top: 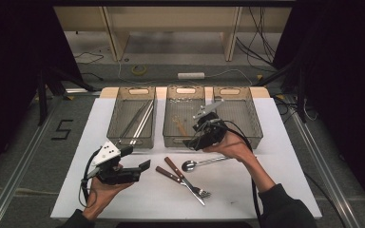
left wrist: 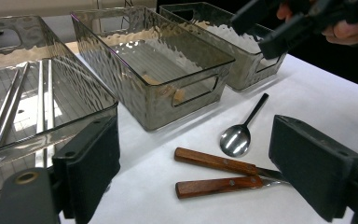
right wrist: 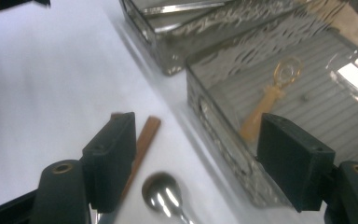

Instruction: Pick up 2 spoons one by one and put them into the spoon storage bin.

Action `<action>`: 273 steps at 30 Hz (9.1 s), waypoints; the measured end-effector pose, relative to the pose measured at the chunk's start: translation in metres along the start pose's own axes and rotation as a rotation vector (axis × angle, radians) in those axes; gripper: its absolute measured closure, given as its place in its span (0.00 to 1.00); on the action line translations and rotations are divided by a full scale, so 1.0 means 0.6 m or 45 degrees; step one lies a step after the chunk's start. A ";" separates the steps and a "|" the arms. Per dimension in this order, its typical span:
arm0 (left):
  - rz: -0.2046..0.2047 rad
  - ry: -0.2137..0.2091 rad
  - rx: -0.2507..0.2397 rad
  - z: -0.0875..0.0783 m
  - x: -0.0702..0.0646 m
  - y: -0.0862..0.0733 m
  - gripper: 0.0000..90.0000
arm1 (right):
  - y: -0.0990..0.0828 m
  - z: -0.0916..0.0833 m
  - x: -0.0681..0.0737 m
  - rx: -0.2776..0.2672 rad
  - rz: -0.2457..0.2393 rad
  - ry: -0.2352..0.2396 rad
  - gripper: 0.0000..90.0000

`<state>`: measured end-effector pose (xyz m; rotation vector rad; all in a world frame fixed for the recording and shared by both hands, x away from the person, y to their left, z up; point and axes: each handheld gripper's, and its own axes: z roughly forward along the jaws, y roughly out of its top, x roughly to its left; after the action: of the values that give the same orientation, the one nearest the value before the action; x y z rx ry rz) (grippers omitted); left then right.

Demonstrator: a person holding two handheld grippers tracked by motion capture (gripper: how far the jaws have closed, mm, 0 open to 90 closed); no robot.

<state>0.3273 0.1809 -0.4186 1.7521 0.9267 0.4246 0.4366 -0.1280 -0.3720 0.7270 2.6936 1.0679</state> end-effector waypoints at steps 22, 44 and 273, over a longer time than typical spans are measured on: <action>0.000 -0.006 -0.002 -0.001 0.000 0.000 0.17 | -0.069 0.028 -0.009 0.220 -0.064 -0.008 0.35; 0.003 -0.010 0.007 0.000 0.000 -0.001 0.17 | -0.103 0.084 -0.013 0.433 -0.147 0.015 0.57; 0.194 -0.123 0.285 0.134 0.007 0.044 0.64 | -0.269 -0.103 0.066 -0.454 0.433 -0.183 0.32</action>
<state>0.3943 0.1293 -0.4252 2.0379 0.7990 0.3402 0.3214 -0.2471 -0.4348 1.1606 2.2202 1.4574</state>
